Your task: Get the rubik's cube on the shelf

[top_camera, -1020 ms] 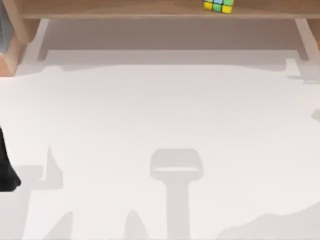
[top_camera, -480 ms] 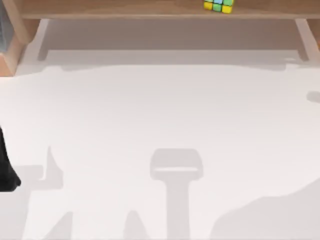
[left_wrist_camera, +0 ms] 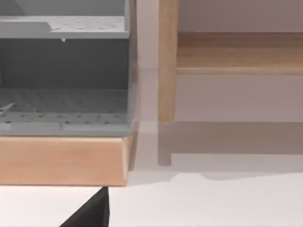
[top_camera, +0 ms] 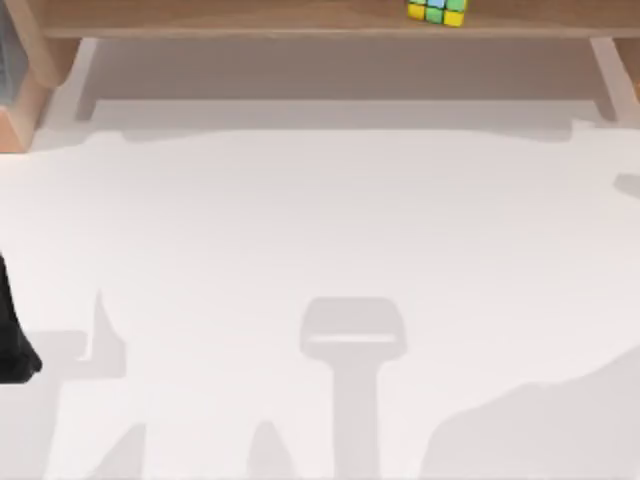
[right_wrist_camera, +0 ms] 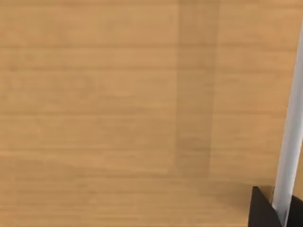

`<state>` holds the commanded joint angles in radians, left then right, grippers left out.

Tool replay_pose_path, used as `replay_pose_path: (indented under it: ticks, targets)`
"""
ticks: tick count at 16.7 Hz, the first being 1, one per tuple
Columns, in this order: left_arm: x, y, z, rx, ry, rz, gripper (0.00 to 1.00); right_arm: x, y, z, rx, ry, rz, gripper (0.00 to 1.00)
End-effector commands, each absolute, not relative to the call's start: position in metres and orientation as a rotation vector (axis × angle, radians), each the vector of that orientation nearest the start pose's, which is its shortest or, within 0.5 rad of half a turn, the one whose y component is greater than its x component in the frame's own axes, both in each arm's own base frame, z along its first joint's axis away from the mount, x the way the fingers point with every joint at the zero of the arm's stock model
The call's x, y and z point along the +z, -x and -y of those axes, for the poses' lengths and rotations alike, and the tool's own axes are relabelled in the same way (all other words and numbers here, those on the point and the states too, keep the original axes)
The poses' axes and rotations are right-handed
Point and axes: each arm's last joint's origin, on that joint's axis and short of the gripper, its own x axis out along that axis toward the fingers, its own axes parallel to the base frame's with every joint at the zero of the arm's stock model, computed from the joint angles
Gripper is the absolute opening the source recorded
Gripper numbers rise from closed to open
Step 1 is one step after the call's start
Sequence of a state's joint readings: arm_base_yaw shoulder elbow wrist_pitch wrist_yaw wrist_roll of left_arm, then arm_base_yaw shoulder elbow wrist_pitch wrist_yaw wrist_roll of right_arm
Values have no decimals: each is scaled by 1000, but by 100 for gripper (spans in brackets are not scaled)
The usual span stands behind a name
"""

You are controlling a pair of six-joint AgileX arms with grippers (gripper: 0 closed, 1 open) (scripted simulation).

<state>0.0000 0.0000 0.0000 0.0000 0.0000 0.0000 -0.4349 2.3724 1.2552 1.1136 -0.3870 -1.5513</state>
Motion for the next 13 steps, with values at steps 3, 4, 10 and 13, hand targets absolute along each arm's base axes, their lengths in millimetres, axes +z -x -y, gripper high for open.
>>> replay_pose_path:
  ticks: [3, 4, 10, 13]
  targets:
    - [160, -106, 1, 0, 0, 0, 100, 88, -436, 184, -10, 1560, -22, 30]
    - [160, -106, 1, 0, 0, 0, 100, 88, -436, 184, -10, 1560, -22, 38]
    - [160, -106, 1, 0, 0, 0, 100, 88, -436, 184, -10, 1560, -22, 83]
    - [160, -106, 1, 0, 0, 0, 100, 88, -436, 184, -10, 1560, -22, 100]
